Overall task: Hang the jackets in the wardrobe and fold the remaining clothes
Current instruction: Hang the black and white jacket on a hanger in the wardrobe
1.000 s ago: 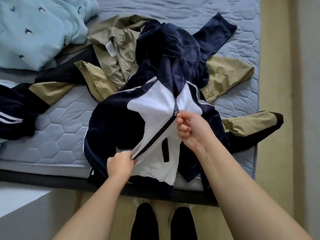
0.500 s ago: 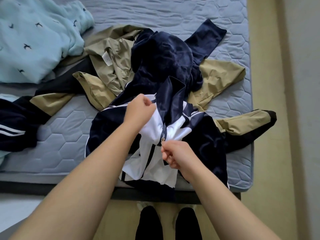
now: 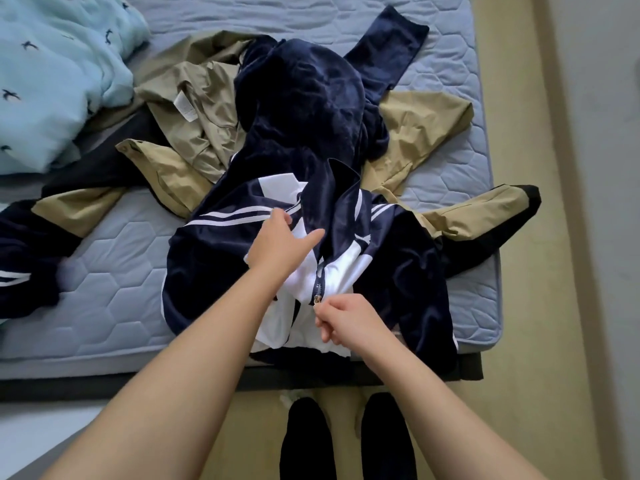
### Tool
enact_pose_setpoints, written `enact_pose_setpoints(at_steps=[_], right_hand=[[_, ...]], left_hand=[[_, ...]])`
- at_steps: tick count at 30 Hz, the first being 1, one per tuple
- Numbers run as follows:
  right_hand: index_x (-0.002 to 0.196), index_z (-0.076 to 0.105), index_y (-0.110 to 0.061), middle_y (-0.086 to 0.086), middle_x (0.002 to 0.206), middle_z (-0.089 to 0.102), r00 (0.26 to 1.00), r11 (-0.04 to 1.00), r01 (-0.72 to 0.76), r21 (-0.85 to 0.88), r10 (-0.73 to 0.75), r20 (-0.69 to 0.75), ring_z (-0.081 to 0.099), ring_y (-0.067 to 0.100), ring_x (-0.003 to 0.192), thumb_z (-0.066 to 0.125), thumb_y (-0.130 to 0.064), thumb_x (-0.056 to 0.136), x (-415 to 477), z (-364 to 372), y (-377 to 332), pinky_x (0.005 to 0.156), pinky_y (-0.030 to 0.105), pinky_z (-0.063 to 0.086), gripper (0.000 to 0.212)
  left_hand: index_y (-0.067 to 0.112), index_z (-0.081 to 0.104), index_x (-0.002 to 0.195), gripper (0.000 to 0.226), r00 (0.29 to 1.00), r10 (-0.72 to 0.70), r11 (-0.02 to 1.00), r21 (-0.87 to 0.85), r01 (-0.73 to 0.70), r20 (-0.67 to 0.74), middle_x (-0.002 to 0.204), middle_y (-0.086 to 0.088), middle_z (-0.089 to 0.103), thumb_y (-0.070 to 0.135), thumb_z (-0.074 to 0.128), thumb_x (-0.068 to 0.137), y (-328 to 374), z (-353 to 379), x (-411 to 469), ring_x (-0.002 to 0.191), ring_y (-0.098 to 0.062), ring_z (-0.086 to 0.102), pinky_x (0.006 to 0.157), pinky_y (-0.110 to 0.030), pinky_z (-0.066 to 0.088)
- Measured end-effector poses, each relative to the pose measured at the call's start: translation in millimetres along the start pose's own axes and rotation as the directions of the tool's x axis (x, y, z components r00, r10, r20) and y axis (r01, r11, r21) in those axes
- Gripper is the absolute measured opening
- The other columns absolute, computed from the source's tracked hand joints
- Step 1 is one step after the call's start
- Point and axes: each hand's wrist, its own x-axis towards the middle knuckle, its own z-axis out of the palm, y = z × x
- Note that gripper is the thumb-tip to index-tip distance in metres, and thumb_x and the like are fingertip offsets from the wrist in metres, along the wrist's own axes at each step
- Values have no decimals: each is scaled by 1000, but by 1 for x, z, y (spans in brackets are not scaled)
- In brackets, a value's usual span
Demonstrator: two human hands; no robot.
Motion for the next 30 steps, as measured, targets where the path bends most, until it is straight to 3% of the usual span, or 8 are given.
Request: enact_pose_setpoints(at_steps=[5,8,11,15,19,23,26,30], right_hand=[[58,56,-18,-2,52,61,998,988,60,-145,-63,-18,45,2,46,50,-24,90,0,5,7,56,23,40,33],[59,56,-17,-2,51,61,999,986,42,-161,-45,-19,46,2,47,49,-22,89,2,-1,15,57,25,42,32],[63,58,-16,-2,56,65,999,952,-32,-305,32,-6,56,10,59,47,-22,88,8,-6,30,70,35,53,28],[95,53,-23,-5,78,56,986,942,-35,-335,-21,-163,55,17,76,45,-20,90,20,-12,30,71,31,47,9],[130,39,-34,-5,85,57,924,867,184,-464,-314,-220,56,21,78,42,-16,91,34,-18,-5,69,38,48,43],[141,29,-34,10,97,61,903,544,22,-839,-370,-217,55,32,82,35,-32,96,75,-24,-41,66,35,37,45],[124,47,-15,15,113,60,919,485,-131,-865,-268,-290,56,34,100,30,-40,98,102,-32,-56,71,36,35,40],[77,54,-12,9,91,61,891,660,-155,-735,-228,-393,55,29,84,37,-43,94,109,-40,-50,59,30,33,40]], left_hand=[[14,51,116,41,998,-33,952,305,18,45,110,-5,60,28,66,80,22,15,24,100,-28,59,69,-33,42],[10,62,82,16,979,-178,974,-122,189,99,90,-13,64,5,51,71,3,16,31,88,-33,62,67,-34,52],[8,61,87,29,903,-276,556,-712,429,328,81,-14,62,-10,40,79,-20,5,18,78,-28,60,61,-30,52],[1,60,123,38,848,-103,235,-816,528,519,119,-16,65,11,47,89,-49,-8,-3,118,-34,57,100,-44,45],[15,64,123,58,808,85,403,-762,507,583,119,-6,67,58,50,86,-52,-26,-31,113,-22,62,99,-39,45],[14,71,109,47,856,-24,584,-688,431,516,105,2,69,22,68,63,-58,-27,-44,93,-15,63,81,-27,47],[11,70,97,45,898,-139,622,-668,408,418,95,2,70,8,50,57,-68,-22,-43,87,-18,58,82,-33,50],[22,60,92,29,939,-240,709,-616,343,247,85,-2,60,6,36,90,-88,-22,-47,79,-18,56,62,-30,51]])
